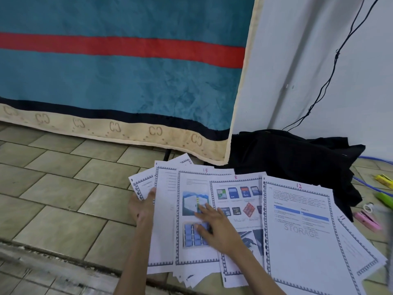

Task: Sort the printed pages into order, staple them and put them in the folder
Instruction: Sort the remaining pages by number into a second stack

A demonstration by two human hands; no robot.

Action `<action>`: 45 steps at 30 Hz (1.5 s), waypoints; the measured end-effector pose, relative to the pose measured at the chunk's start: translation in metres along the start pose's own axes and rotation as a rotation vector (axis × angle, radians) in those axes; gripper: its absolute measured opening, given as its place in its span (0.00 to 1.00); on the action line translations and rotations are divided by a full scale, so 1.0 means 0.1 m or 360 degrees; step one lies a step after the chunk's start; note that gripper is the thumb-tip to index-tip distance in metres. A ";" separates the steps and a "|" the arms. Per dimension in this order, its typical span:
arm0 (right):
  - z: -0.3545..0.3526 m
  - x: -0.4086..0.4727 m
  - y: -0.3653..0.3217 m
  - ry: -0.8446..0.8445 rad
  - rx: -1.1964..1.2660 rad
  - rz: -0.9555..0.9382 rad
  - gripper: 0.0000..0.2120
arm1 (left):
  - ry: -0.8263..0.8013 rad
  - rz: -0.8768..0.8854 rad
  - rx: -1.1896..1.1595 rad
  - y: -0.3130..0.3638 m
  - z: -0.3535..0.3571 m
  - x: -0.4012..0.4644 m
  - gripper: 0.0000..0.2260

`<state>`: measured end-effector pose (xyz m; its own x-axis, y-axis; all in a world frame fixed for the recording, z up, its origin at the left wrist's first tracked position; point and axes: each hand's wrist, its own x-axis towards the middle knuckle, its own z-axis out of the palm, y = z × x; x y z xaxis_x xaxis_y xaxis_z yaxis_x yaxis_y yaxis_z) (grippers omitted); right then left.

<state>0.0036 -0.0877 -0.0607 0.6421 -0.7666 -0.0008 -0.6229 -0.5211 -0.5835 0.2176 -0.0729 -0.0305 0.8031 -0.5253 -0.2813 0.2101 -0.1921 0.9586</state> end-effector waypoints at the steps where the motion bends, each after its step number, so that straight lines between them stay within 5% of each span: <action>1: 0.02 -0.02 0.00 0.0071 0.0015 -0.0026 0.27 | 0.0004 0.0000 0.0009 0.00 -0.03 0.03 0.10; 12: 0.01 -0.09 -0.04 0.0528 0.0242 -0.0111 0.18 | -0.0123 -0.0067 0.0003 0.06 -0.07 0.04 0.15; 15: -0.05 -0.10 -0.05 0.0451 0.0482 0.0025 0.23 | -0.0225 -0.0011 -0.0030 0.14 -0.08 -0.02 0.10; 18: -0.14 -0.10 -0.11 0.0401 0.0829 0.0238 0.19 | -0.0287 -0.0093 -0.0107 0.19 -0.12 0.00 0.16; 23: -0.46 0.01 -0.37 0.0239 0.1057 0.0559 0.14 | -0.0772 -0.0202 -0.0260 0.25 -0.18 -0.01 0.04; 26: -0.59 0.15 -0.54 0.0006 0.0976 0.0600 0.26 | -0.0978 -0.0154 -0.0126 0.25 -0.03 -0.20 0.07; 30: -0.55 0.29 -0.75 -0.0062 0.0923 0.0678 0.36 | -0.0982 0.0048 0.0065 0.27 0.13 -0.34 0.04; 34: -0.45 0.32 -0.78 0.0128 0.0966 0.0692 0.18 | -0.1009 -0.0047 -0.0069 0.27 0.07 -0.33 0.06; 39: -0.46 0.28 -0.65 0.0286 0.1136 0.0868 0.17 | -0.0670 -0.0241 -0.0272 0.26 -0.08 -0.20 0.17; 45: -0.47 0.28 -0.68 0.0228 0.1070 0.0888 0.13 | -0.0459 -0.0263 -0.0225 0.23 -0.18 -0.16 0.17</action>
<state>0.0431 -0.0912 0.0177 0.2328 -0.9063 -0.3527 -0.4050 0.2394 -0.8824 0.2196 -0.0542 -0.0028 0.5654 -0.7130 -0.4146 0.4155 -0.1881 0.8900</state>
